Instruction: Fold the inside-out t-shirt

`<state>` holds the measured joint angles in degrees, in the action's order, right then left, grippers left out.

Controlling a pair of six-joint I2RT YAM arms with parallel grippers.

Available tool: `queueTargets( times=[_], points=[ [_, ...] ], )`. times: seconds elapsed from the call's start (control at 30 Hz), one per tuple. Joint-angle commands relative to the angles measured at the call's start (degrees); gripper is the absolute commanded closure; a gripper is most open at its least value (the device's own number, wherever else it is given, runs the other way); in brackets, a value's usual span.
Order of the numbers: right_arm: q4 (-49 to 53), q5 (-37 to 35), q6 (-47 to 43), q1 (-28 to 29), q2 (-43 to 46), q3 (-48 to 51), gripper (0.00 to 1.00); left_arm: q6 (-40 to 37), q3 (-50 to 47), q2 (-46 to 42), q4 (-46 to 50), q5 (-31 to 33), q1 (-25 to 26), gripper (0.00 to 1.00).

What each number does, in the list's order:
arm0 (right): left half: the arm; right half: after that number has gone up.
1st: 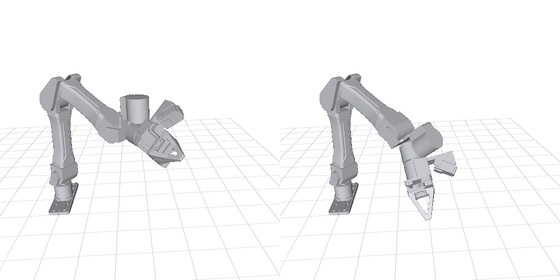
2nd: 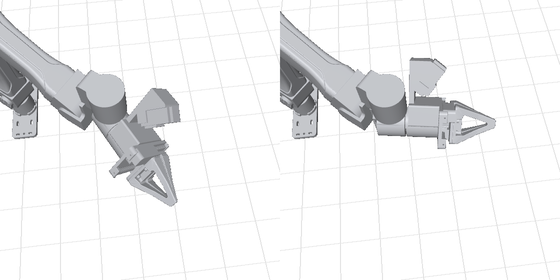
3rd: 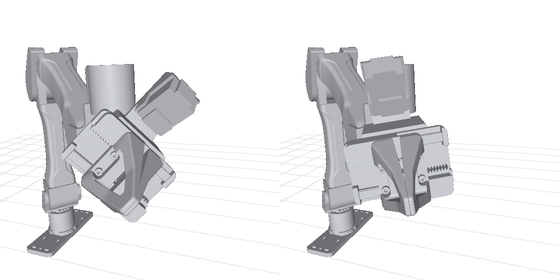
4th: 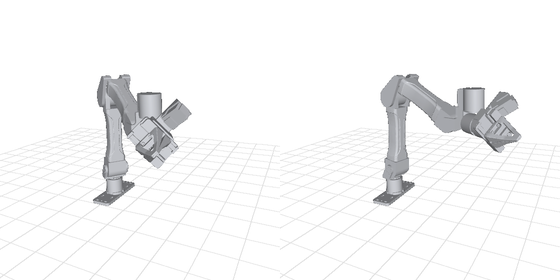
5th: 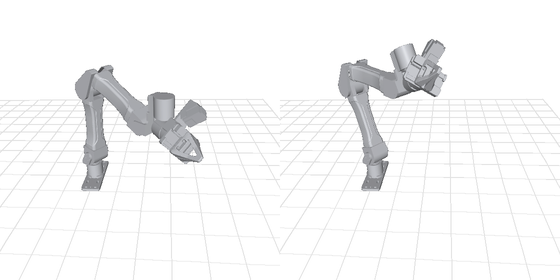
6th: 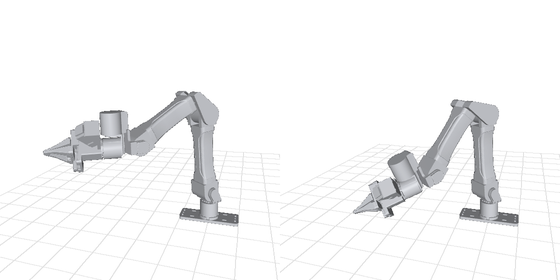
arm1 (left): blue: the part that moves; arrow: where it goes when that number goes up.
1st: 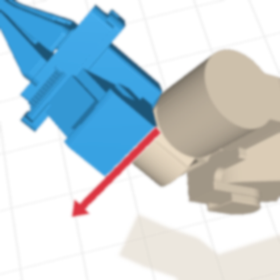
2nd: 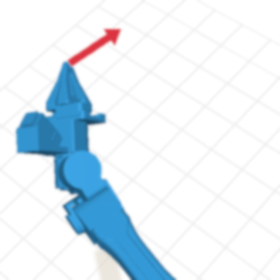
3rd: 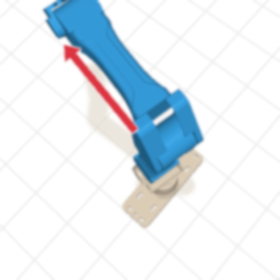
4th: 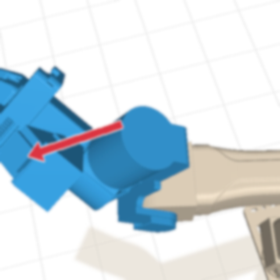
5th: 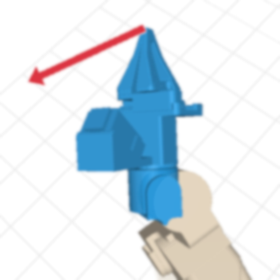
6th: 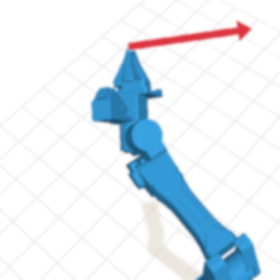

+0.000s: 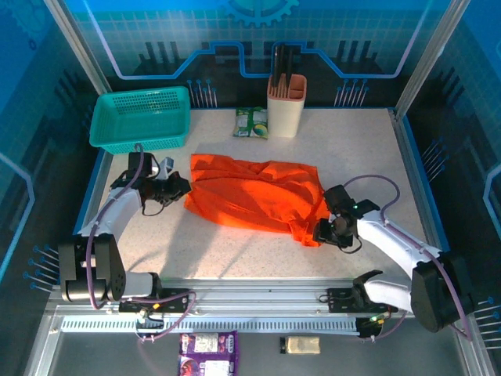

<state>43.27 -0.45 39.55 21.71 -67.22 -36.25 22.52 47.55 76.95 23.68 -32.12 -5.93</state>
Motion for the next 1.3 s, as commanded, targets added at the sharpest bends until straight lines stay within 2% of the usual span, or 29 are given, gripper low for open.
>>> queueTargets(
  times=[0.0,0.1,0.17,0.23,0.27,0.3,0.37,0.57,0.67,0.73,0.8,0.9,1.03,1.27],
  points=[
    [-6.3,-3.3,2.9,0.7,0.3,0.7,0.46,-0.2,1.3,-1.9,0.2,1.2,0.0,1.0],
    [-9.9,-6.0,2.7,0.2,0.3,0.7,0.43,-0.1,1.3,-2.6,0.4,1.9,0.0,1.0],
    [-12.1,-5.5,1.9,-1.8,-0.7,0.0,0.46,0.0,1.7,-2.7,0.5,2.2,0.0,1.0],
    [-15.0,-4.0,0.4,-4.4,-2.3,-0.9,0.58,0.2,2.1,-2.8,0.5,2.7,0.0,1.0],
    [-15.7,-3.2,-0.4,-6.1,-3.5,-1.8,0.67,0.3,2.4,-2.7,0.2,2.9,0.0,1.0],
    [-16.1,-2.5,-1.6,-7.7,-4.8,-3.3,0.82,0.5,2.8,-2.4,0.1,3.3,0.0,1.0],
    [-16.0,-1.8,-3.8,-10.4,-7.2,-6.5,1.0,0.7,3.6,-1.8,-0.2,3.9,0.0,1.0],
    [-15.0,-0.4,-7.7,-19.0,-13.7,-13.8,1.0,1.1,6.8,3.1,-1.5,5.7,-0.1,1.0],
    [-11.5,-1.3,-8.8,-21.4,-17.7,-18.8,1.0,1.3,8.7,7.7,-1.5,5.1,-0.1,1.0],
    [-8.9,-2.1,-9.3,-21.7,-18.6,-20.3,0.82,1.6,9.1,9.9,-2.1,4.7,-0.1,1.0],
    [-8.1,-2.2,-9.4,-21.3,-16.8,-19.5,0.72,1.6,9.2,11.4,-2.6,4.7,0.0,1.0],
    [-7.1,-3.8,-9.1,-19.7,-12.3,-17.4,0.67,1.6,8.9,12.4,-3.0,4.8,-0.1,1.0],
    [-5.4,-6.4,-9.4,-16.2,-8.4,-15.2,0.65,1.4,8.5,12.7,-3.2,4.8,-0.1,1.0],
    [-8.3,-2.6,-10.0,-17.9,-11.2,-12.2,0.63,1.2,8.3,12.5,-3.1,4.6,-0.1,1.0]
  ],
)
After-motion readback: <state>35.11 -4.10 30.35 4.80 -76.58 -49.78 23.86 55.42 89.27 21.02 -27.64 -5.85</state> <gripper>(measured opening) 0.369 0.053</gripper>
